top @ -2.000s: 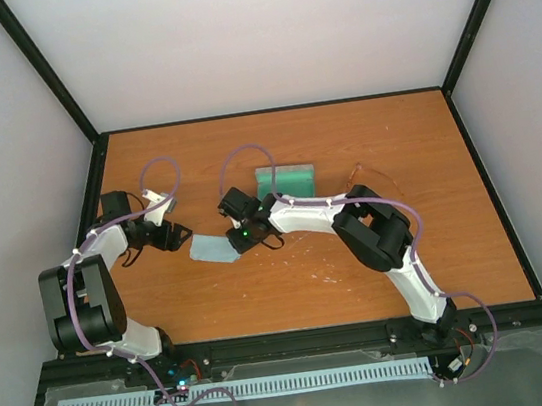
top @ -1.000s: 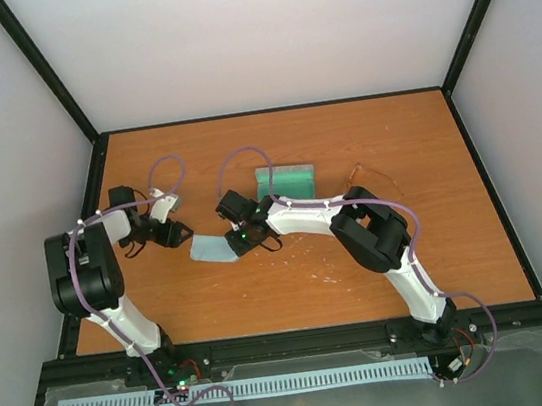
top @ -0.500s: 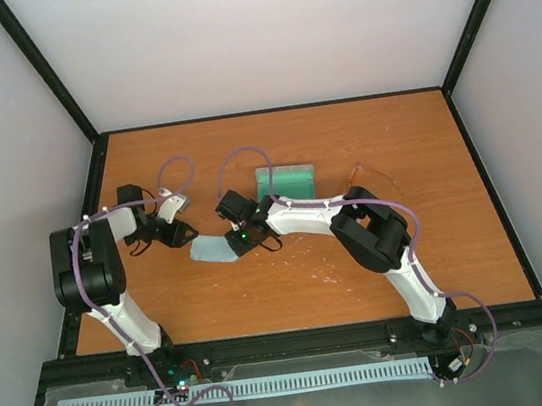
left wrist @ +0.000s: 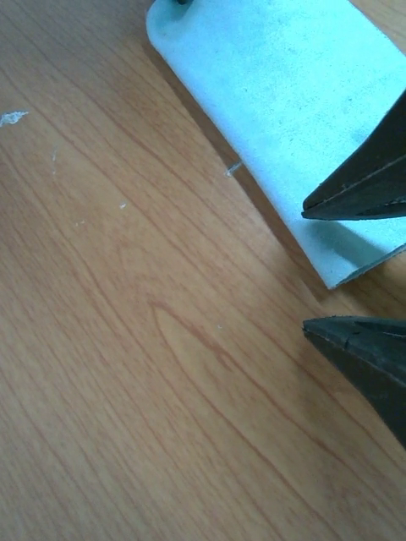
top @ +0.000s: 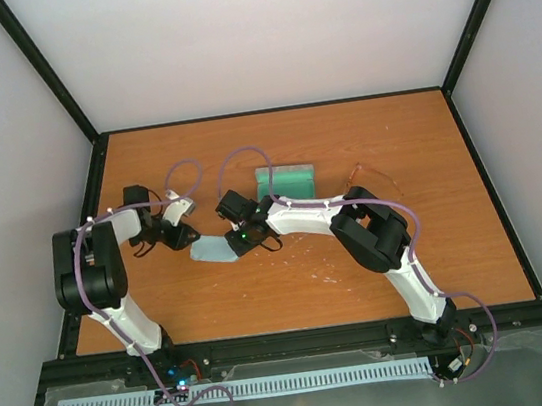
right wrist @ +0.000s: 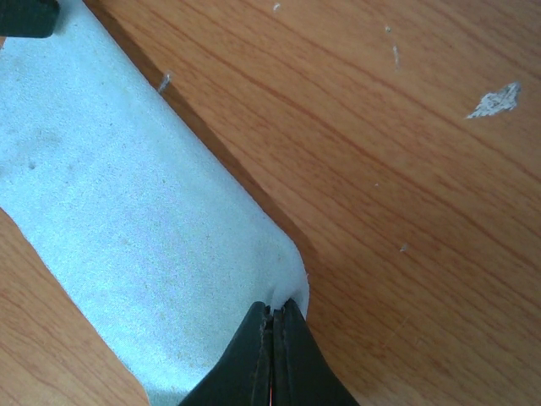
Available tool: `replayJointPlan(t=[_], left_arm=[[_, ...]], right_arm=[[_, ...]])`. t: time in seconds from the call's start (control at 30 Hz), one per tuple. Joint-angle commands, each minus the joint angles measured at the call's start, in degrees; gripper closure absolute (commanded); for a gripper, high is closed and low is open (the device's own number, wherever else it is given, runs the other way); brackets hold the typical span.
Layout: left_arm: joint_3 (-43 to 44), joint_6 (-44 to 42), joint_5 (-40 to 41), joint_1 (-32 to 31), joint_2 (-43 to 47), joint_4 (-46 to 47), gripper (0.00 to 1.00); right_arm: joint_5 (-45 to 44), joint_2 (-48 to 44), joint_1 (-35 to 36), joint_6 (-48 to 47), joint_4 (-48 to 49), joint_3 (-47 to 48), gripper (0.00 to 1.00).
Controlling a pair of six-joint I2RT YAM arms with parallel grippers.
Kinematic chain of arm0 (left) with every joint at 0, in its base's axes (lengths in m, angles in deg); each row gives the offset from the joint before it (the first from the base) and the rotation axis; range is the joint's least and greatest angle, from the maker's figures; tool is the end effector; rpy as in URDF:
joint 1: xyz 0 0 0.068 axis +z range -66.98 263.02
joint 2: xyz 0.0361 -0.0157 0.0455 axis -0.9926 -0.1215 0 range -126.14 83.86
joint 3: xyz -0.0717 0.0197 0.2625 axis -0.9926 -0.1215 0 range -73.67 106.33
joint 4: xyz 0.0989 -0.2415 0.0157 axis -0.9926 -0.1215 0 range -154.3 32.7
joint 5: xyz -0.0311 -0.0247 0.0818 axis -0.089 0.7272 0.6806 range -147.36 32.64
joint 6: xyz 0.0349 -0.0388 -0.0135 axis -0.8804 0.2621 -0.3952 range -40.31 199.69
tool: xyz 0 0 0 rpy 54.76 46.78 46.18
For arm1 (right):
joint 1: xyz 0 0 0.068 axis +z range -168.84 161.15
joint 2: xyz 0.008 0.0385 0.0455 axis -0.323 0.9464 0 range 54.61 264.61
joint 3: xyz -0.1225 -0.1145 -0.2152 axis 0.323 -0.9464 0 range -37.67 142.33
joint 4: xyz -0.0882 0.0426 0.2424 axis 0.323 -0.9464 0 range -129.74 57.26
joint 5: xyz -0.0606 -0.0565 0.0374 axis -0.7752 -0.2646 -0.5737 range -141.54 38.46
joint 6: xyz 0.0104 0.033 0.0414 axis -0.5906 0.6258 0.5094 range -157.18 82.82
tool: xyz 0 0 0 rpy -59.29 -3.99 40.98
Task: Organize the sunglasses
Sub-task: Pick up the glasses cleaning cloth from the center of the board.
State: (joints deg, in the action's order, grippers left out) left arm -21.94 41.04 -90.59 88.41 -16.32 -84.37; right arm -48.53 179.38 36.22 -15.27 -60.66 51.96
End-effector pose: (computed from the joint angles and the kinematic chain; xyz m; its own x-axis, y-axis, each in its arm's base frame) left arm 0.3004 0.0088 0.1293 -0.7166 0.4572 -0.5267 0.6473 0.7171 -0.2583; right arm 0.2591 0.3741 0.1407 -0.7842 -0.4720 -0.4027 -0.5817 0.7852 0.2124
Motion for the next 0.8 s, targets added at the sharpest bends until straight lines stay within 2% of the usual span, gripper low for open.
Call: replayJointPlan(t=[0.0, 0.4, 0.57, 0.77], left_arm=[[-1.55, -1.75, 2.28, -0.25, 1.24, -2.72, 0.68], [-2.41, -0.64, -0.12, -0.89, 1.73, -2.13, 0.81], [-2.37, -0.07, 0.13, -1.17, 1.18, -1.67, 0.99], [-2.47, 0.16, -0.78, -1.18, 1.67, -1.7, 0.99]], right_arm=[[-0.72, 0.77, 0.38, -0.17, -1.96, 0.27, 0.97], [-0.14, 0.57, 0.39, -0.18, -1.41, -0.31, 0.97], [-0.7, -0.11, 0.39, 0.0, -1.21, -0.96, 0.97], [-1.29, -0.67, 0.39, 0.51, -0.34, -1.98, 0.97]])
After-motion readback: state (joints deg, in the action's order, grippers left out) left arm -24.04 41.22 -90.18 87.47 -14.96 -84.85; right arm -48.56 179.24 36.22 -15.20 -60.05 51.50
